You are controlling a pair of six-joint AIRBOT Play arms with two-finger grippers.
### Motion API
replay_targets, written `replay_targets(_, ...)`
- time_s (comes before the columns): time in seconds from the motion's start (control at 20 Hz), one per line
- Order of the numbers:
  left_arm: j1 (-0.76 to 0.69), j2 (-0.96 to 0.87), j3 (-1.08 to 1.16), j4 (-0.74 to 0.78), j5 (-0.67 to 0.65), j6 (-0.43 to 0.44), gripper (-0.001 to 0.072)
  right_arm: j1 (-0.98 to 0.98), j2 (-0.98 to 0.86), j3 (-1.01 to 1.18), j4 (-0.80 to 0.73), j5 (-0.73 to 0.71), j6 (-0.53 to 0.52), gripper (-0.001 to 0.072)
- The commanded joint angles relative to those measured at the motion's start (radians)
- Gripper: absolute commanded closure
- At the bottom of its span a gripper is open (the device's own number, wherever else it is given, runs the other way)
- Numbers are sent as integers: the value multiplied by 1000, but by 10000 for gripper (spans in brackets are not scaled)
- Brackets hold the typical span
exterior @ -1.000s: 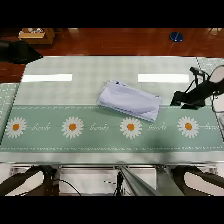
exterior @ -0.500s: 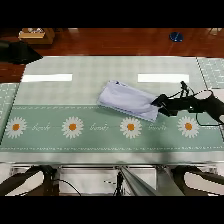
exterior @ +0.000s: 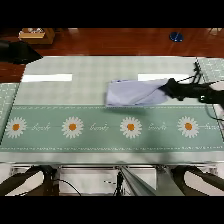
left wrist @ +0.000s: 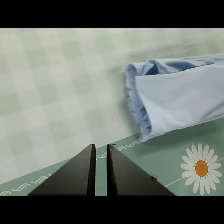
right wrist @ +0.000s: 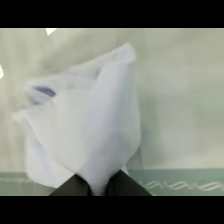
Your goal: Fold the shirts.
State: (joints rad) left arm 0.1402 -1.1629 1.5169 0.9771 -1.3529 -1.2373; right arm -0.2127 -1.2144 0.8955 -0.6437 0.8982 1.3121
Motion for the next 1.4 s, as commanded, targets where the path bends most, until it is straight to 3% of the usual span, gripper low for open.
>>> replay_targets(0.0,1,-1,0,0,1,2,582,-190,173,124,-214,177,141,681)
replay_targets(0.15,1,-4,0,0,18,2,582,-372,288,204,-485,399,229,680)
replay_targets(0.35,1,-21,0,0,24,26,582,-579,380,215,-801,658,229,681)
replay_targets(0.55,1,-56,0,3,25,53,582,-669,387,211,-1070,829,229,681)
replay_targets(0.8,3,-91,0,20,25,78,582,-779,387,195,-1285,932,255,681)
replay_targets(1.0,5,-100,0,55,25,77,582,-918,415,64,-1336,962,258,681)
replay_targets(1.35,5,-99,0,55,24,77,582,-1156,469,-237,-1544,819,237,680)
